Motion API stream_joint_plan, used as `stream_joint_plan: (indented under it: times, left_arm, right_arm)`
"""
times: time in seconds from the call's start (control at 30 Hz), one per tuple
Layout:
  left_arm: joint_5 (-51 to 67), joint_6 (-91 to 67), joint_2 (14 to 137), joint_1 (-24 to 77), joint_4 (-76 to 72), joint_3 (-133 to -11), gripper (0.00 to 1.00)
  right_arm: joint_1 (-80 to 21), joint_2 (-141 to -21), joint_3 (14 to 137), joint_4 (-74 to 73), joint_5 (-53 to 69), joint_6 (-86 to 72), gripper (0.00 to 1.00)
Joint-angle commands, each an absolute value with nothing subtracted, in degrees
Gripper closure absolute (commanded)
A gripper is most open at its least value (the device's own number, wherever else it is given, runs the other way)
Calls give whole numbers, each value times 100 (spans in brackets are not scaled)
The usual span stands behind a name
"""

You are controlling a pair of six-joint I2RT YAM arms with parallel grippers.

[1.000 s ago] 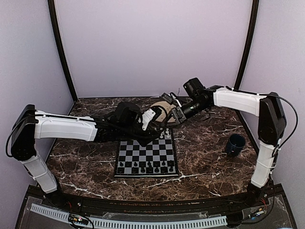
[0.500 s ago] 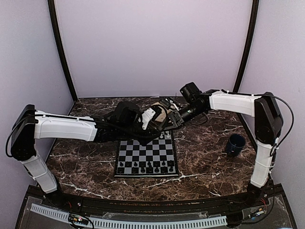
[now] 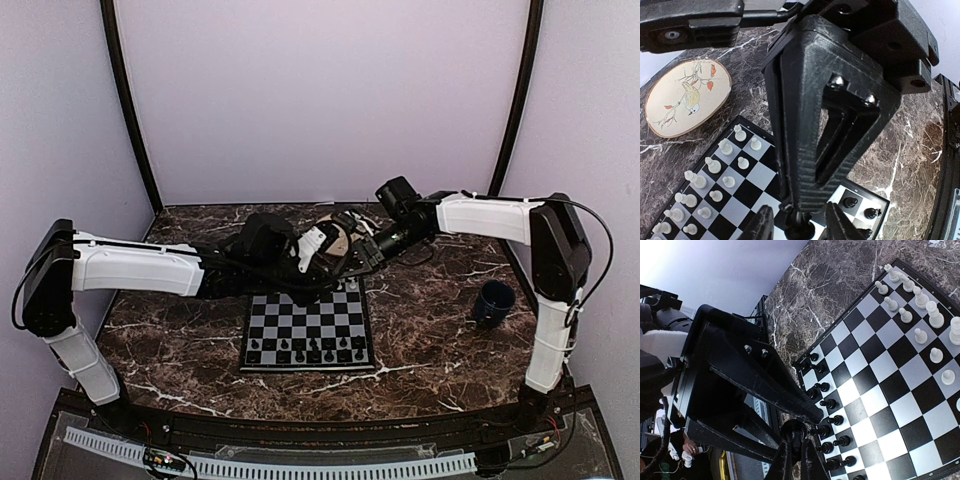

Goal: Set up the chess pieces on the board
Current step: Pass from the left arm to the right, then place the knight on the chessboard.

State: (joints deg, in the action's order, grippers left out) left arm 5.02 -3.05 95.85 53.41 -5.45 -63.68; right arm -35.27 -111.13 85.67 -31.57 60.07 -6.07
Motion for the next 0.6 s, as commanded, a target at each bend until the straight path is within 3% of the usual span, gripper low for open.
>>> stream_joint_plan:
  times: [0.0,0.37,0.57]
  left_arm:
    - [378,-222,9262,5343,-161,-6406,59]
    - [-381,-630,7884,5286,698,-5479,52]
    - [-176,-1627,7401,4604,797,-5094,51]
  right_arm:
    - [-3585,-11215,9024,-3421,5667,-53,99]
    - [-3909,-11279,9519,-4396,3610,1711,100]
    - [-4447,-11166,9278,-4258,2610,2188,100]
